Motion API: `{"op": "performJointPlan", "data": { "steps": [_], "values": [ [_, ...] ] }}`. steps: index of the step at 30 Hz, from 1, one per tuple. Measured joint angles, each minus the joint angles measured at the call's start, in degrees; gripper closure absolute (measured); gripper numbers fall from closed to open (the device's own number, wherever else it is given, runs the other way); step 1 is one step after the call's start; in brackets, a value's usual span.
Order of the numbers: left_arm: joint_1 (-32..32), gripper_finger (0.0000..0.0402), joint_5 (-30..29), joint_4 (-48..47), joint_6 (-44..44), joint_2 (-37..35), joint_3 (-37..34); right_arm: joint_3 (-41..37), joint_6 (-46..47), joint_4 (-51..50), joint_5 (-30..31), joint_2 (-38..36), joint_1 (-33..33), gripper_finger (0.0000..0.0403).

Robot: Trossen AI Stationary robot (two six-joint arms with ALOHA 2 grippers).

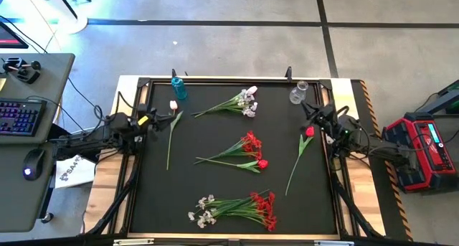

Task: Sort flowers into vase by color
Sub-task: Put the top red tulip into the transparent vase

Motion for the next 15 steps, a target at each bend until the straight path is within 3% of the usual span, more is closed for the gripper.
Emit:
{"op": "performJointPlan", "data": {
  "steps": [9, 15],
  "values": [
    [0.00, 0.0402, -0.66, 1.15, -0.86, 0.62, 0.00, 0.02, 48.23, 0.80, 5.38, 0.54, -0.11, 0.0403],
    [0.00, 0.0396, 1.28, 1.19, -5.94, 3.32, 0.00, 0.02, 63.42, 0.92, 0.48, 3.29, -0.11, 0.0403]
  ]
}}
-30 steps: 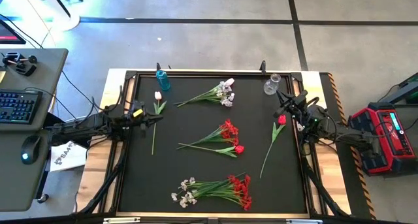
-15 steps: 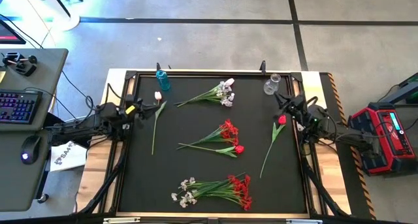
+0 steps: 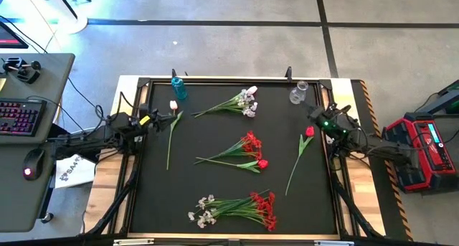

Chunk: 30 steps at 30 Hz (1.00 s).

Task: Sort flowers into vase by color
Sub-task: Put the top red tulip into the transparent vase

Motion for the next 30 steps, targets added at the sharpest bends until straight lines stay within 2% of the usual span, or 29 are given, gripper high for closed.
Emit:
{"op": "performJointPlan", "data": {
  "steps": [3, 7, 10, 16, 20, 24, 27, 30],
  "values": [
    [0.00, 0.0380, 0.62, 1.19, -2.29, 2.41, 0.00, -0.02, -0.44, 7.36, -4.55, 1.67, 0.00, 0.0403],
    [0.00, 0.0351, 2.29, 5.59, -2.78, 6.71, 0.00, 0.06, -4.82, 24.38, -9.25, 4.47, 0.00, 0.0403],
    [0.00, 0.0329, 3.03, 10.18, -1.37, 10.77, 0.00, 3.06, -7.20, 26.96, -10.73, 7.17, 0.05, 0.0403],
    [0.00, 0.0305, 3.79, 17.39, 0.19, 18.83, 0.13, 14.54, -13.14, 20.18, -13.09, 18.29, 1.67, 0.0403],
    [0.00, 0.0302, 5.18, 17.25, 3.76, 23.26, 3.17, 23.32, -14.58, 15.22, -12.89, 28.69, 2.70, 0.0403],
    [1.14, 0.0302, 5.52, 13.86, 6.21, 26.27, 8.18, 30.15, -18.43, 14.11, -16.80, 38.20, 2.75, 0.0403],
    [2.54, 0.0302, 6.42, 7.97, 8.96, 27.78, 13.14, 34.56, -10.94, 7.21, -18.19, 43.88, 1.43, 0.0403],
    [3.73, 0.0302, 6.55, 0.20, 11.76, 29.69, 18.25, 38.02, 1.58, -8.48, -21.02, 48.64, 0.35, 0.0402]
  ]
}}
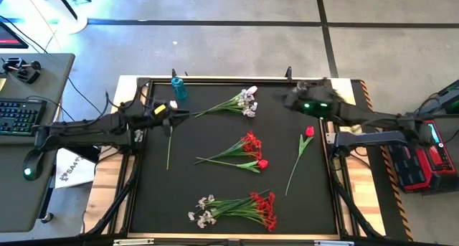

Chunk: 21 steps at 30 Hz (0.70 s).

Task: Sort flowers into vase by color
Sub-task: Put the top red tulip into the transparent vase

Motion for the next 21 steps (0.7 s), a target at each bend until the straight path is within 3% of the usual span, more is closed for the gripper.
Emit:
{"op": "performJointPlan", "data": {
  "steps": [3, 9, 16, 21],
  "values": [
    [0.55, 0.0302, 0.00, -3.04, 3.44, 2.16, 3.75, 2.50, -1.33, -13.56, -5.10, 3.80, 0.23, 0.0402],
    [0.73, 0.0302, 0.25, -2.93, 6.86, 6.48, 8.14, 6.89, 2.06, -37.15, -8.69, 8.73, 2.81, 0.0377],
    [0.09, 0.0302, 0.90, -6.08, 7.26, 10.85, 8.55, 7.38, 14.28, -52.58, -15.01, 12.08, 6.73, 0.0247],
    [-0.03, 0.0302, 0.83, -10.75, 6.75, 14.64, 8.54, 7.33, 18.74, -56.50, -15.00, 15.25, 9.11, 0.0167]
  ]
}}
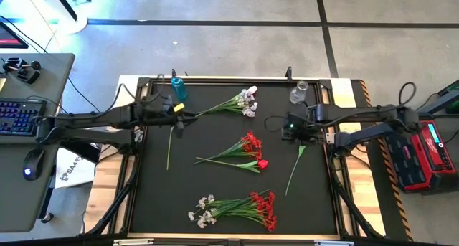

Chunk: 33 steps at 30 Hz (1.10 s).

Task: Sort flowers into vase by color
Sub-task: Put the top red tulip into the transparent vase

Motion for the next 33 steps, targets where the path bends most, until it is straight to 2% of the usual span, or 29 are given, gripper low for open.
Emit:
{"op": "performJointPlan", "data": {
  "steps": [4, 11, 18, 21, 26, 33],
  "values": [
    [0.00, 0.0302, 0.66, -0.44, -2.81, 2.97, 0.01, 0.00, 3.22, -0.44, -0.03, 3.22, 2.35, 0.0153],
    [-0.02, 0.0302, 3.04, -0.63, -4.82, 6.94, -0.01, -1.49, 7.65, -9.67, 3.90, 8.26, 3.64, 0.0167],
    [-0.04, 0.0302, 3.06, -0.42, -6.15, 9.12, -0.01, -12.92, 15.66, 7.18, 3.34, 8.11, 1.76, 0.0184],
    [-0.31, 0.0302, 3.04, -0.31, -6.51, 9.13, -0.01, -15.97, 17.84, 11.36, 3.85, 6.96, 1.48, 0.0196],
    [-0.37, 0.0302, 3.04, -0.30, -6.55, 9.13, -0.01, -17.20, 18.35, 11.58, 5.32, 6.49, 1.52, 0.0238],
    [0.02, 0.0302, 1.49, 1.63, -6.45, 9.13, -0.01, -17.31, 17.17, 13.29, 8.82, 6.60, 1.64, 0.0345]
  ]
}}
